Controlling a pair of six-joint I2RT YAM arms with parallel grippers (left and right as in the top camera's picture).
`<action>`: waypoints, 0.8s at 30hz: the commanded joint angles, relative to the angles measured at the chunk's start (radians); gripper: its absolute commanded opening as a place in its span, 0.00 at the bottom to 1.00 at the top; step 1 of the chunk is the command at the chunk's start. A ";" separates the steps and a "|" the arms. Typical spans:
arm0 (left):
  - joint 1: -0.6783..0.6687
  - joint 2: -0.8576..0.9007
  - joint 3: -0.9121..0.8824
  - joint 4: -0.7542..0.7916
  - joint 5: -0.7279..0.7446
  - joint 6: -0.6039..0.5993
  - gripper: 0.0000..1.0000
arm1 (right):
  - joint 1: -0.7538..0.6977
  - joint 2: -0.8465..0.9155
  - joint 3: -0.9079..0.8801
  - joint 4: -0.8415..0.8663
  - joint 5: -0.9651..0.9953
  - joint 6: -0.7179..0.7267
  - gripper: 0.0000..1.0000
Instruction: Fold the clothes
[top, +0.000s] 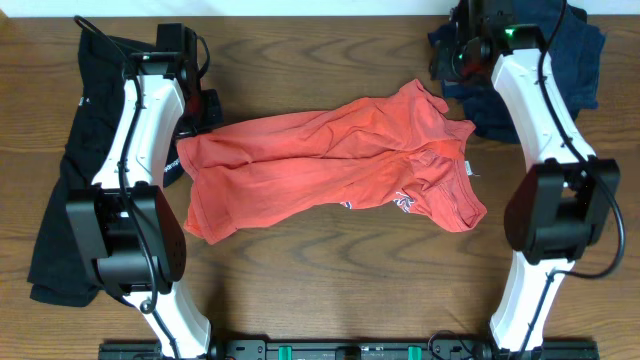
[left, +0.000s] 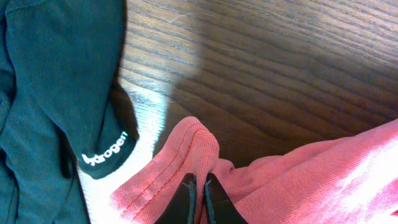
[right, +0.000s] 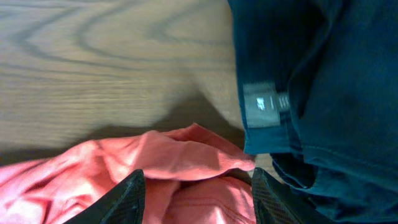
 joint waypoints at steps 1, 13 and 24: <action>0.004 0.000 -0.008 -0.004 -0.012 0.005 0.06 | -0.007 0.096 0.010 -0.018 -0.044 0.150 0.53; 0.004 0.000 -0.008 -0.003 -0.012 0.010 0.06 | -0.014 0.184 0.009 0.015 -0.121 0.393 0.58; 0.004 0.000 -0.008 -0.003 -0.012 0.018 0.06 | -0.012 0.198 -0.003 0.120 -0.068 0.314 0.02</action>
